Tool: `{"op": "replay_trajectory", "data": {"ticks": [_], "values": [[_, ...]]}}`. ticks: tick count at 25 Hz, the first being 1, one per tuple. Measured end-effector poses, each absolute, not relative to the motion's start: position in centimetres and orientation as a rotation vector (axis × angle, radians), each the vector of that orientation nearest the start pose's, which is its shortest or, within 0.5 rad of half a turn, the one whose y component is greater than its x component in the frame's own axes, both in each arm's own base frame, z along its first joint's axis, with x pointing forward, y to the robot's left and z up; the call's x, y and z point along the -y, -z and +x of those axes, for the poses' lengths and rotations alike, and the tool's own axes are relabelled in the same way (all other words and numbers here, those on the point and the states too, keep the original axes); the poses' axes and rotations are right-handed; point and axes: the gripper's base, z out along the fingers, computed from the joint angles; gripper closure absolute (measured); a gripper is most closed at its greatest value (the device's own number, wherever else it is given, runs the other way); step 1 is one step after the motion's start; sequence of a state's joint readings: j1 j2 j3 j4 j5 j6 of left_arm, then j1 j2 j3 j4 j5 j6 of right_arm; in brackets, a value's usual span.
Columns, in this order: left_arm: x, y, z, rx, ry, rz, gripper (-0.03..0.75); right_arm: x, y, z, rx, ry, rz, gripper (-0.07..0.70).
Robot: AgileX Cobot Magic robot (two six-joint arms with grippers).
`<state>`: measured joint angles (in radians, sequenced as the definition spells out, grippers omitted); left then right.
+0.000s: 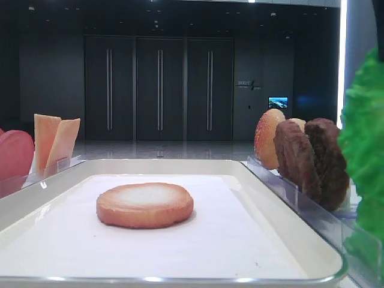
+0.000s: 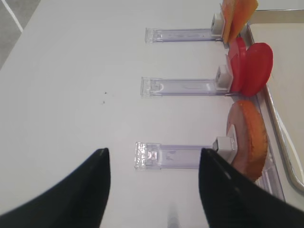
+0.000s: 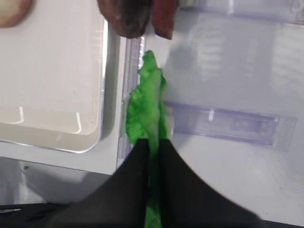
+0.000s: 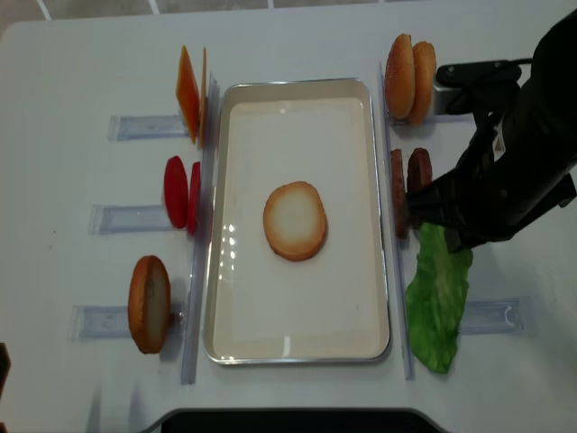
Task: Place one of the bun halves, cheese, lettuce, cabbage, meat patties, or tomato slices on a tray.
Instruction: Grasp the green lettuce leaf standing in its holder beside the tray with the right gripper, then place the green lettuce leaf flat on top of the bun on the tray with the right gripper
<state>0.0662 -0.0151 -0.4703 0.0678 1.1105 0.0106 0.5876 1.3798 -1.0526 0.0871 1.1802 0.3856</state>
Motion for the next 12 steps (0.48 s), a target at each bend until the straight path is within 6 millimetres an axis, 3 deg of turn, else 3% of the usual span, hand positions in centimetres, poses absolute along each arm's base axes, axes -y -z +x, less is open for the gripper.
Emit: {"op": "replay_trajectory", "data": {"ticks": [12], "values": [[-0.5, -26.5, -0.6, -2.108, -0.128, -0.063, 0.265, -15.4, -32.6, 21.2, -2.911, -0.352, -0.285, 0.612]]}}
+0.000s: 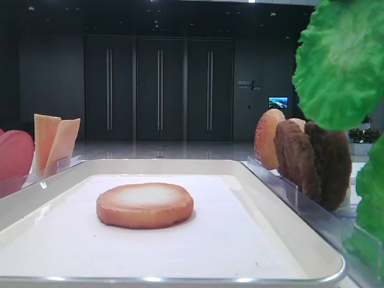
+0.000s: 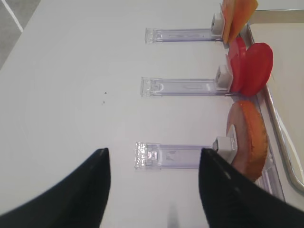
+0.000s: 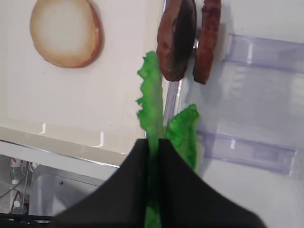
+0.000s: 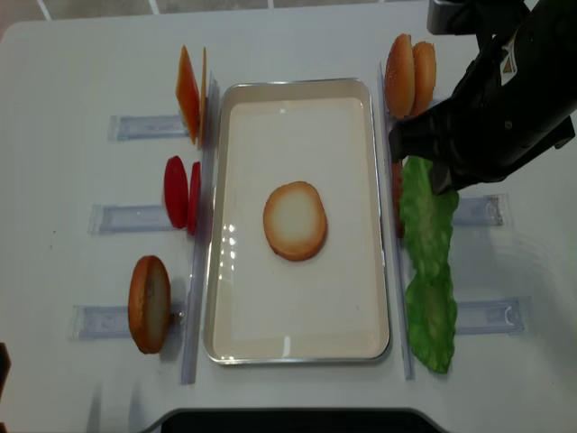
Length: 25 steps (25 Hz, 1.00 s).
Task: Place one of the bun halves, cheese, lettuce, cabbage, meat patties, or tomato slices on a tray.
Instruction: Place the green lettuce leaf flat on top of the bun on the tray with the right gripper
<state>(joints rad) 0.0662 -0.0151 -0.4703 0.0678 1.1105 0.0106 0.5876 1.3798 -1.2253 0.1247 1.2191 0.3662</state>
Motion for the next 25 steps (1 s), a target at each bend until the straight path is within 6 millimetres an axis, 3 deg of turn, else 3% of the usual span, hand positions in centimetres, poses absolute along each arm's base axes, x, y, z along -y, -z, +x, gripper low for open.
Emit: {"op": "replay_trajectory", "data": {"ticks": [6, 12, 19, 25], "values": [[-0.5, -26.5, -0.6, -2.108, -0.128, -0.063, 0.265, -16.7, -32.4, 21.8, -2.885, -0.489, -0.314, 0.612], [-0.5, -26.5, -0.6, -2.108, -0.128, -0.063, 0.265, -20.1, -31.2, 23.8, -2.828, -0.736, -0.383, 0.612], [-0.5, -26.5, -0.6, -2.108, -0.128, -0.063, 0.265, -25.1, -28.3, 25.3, -2.798, -0.766, -0.507, 0.612], [-0.5, -26.5, -0.6, -2.108, -0.128, -0.063, 0.265, -27.8, -26.8, 26.8, -2.781, -0.771, -0.577, 0.612]]}}
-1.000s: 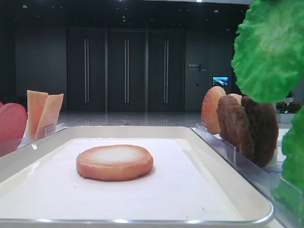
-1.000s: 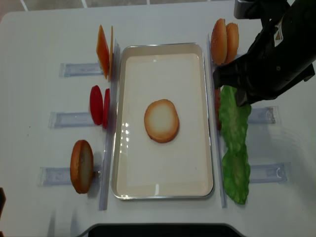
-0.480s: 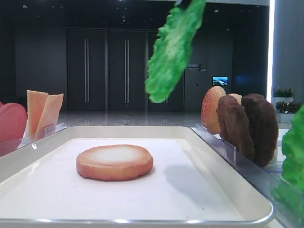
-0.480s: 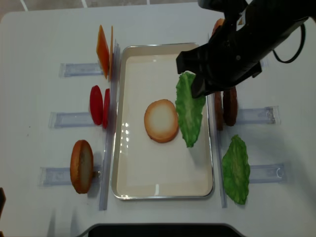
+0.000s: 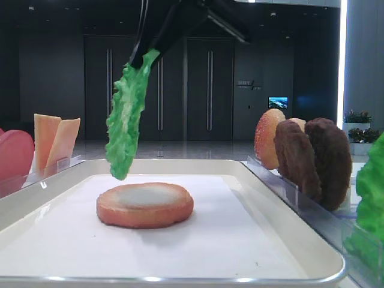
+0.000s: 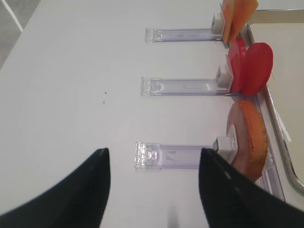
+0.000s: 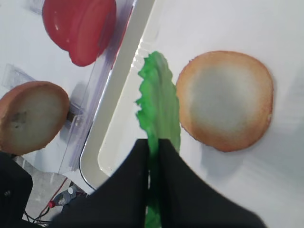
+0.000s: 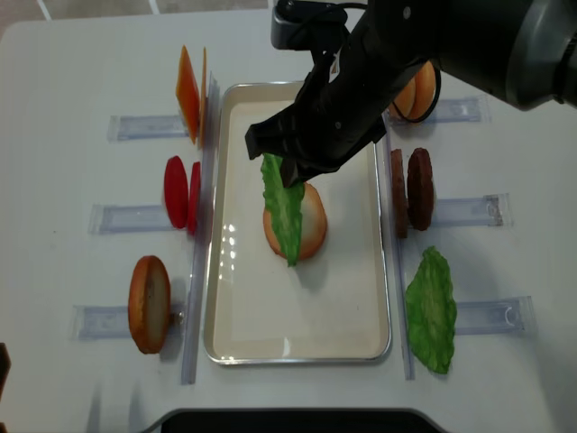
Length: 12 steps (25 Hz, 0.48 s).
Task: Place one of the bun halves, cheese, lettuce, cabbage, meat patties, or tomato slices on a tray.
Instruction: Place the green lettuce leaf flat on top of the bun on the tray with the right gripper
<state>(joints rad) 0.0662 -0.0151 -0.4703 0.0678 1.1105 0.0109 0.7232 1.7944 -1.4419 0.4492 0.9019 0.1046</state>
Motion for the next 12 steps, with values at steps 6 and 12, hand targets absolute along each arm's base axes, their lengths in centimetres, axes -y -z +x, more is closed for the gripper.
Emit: {"op": "replay_trajectory", "data": {"ticks": [6, 12], "values": [[-0.5, -26.5, -0.6, -2.108, -0.128, -0.063, 0.265, -28.9, -25.9, 27.4, -2.764, -0.82, -0.56, 0.612], [-0.5, -26.5, -0.6, -2.108, -0.128, -0.063, 0.265, -29.6, -25.2, 27.9, -2.723, -0.836, -0.558, 0.612]]}}
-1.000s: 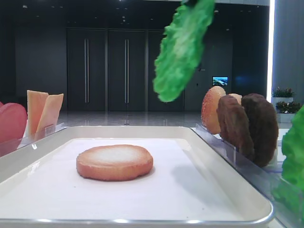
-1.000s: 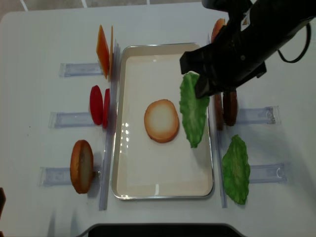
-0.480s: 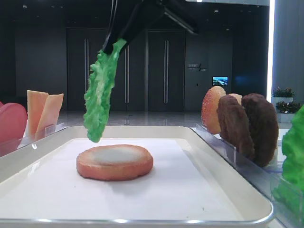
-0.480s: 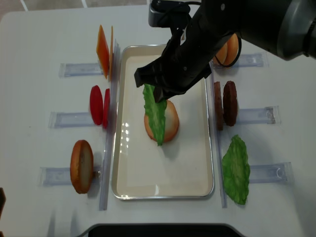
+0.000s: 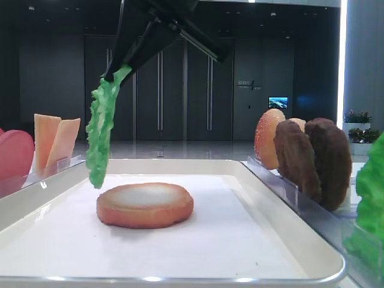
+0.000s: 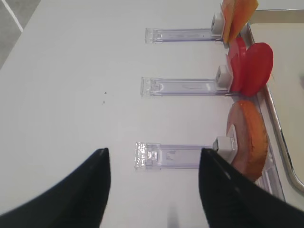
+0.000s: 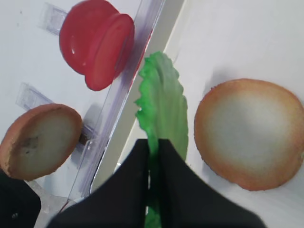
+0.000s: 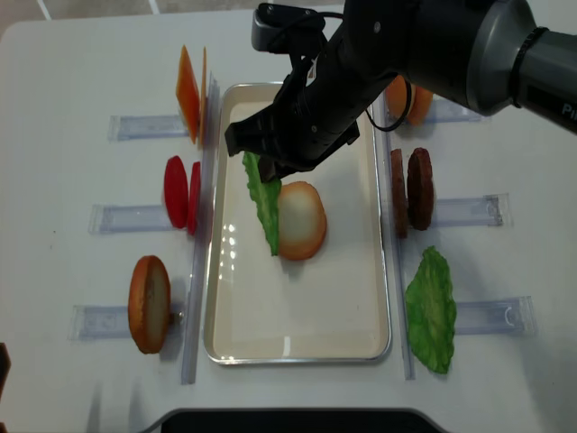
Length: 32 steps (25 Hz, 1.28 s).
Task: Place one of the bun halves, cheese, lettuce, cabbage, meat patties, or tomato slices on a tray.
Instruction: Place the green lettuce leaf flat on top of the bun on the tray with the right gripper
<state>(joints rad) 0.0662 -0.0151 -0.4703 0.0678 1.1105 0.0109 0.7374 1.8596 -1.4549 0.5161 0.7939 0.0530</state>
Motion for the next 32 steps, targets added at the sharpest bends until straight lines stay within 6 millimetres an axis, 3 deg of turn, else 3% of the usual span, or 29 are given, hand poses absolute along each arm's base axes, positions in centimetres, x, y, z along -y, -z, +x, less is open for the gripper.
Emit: {"op": "replay_trajectory", "data": {"ticks": [12, 24, 27, 32], "values": [[-0.5, -26.5, -0.6, -2.108, -0.128, -0.063, 0.265, -30.3, -22.5, 28.6, -2.741, -0.779, -0.598, 0.612], [-0.5, -26.5, -0.6, -2.108, -0.128, -0.063, 0.265, -28.9, -21.9, 29.3, -2.745, -0.611, -0.724, 0.609], [-0.5, -26.5, -0.6, -2.108, -0.128, -0.063, 0.265, -28.7, -21.8, 29.4, -2.74, -0.564, -0.756, 0.554], [-0.5, -26.5, -0.6, -2.108, -0.128, -0.063, 0.265, -28.0, -21.6, 29.8, -2.71, -0.425, -0.836, 0.33]]}}
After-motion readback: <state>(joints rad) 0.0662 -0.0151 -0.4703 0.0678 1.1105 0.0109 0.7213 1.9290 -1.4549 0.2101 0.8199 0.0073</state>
